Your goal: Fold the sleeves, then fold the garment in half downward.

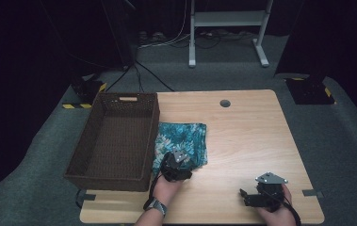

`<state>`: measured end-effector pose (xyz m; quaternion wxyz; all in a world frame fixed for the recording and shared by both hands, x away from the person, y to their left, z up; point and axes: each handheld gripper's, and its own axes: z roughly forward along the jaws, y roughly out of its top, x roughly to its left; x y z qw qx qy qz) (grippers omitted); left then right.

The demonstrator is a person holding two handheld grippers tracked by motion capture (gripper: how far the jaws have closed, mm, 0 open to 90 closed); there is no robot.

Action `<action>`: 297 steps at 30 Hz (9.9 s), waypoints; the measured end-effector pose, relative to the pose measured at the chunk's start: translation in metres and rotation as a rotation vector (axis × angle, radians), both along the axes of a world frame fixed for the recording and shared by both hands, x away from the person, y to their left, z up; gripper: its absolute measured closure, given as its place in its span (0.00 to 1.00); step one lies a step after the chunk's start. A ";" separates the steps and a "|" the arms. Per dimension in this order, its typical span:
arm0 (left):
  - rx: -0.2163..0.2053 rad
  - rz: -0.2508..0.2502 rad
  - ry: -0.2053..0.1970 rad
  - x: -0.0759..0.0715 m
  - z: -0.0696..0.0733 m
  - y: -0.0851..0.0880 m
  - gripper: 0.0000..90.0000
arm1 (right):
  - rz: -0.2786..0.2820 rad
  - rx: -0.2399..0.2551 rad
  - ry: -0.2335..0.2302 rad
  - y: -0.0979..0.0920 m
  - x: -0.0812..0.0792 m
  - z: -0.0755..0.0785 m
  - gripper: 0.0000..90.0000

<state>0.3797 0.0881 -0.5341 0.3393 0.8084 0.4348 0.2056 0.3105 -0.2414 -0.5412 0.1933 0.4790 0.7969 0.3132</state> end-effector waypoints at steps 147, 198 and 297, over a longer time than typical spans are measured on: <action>-0.044 0.003 -0.035 0.073 0.039 -0.052 0.10 | 0.076 0.016 -0.026 -0.005 -0.002 -0.003 0.00; 0.141 0.041 0.069 0.106 0.013 -0.064 0.79 | 0.099 0.015 -0.025 -0.001 0.001 -0.003 0.00; -0.417 -0.031 -0.668 -0.011 0.246 0.037 0.90 | 0.111 0.013 -0.026 -0.001 0.002 -0.003 0.00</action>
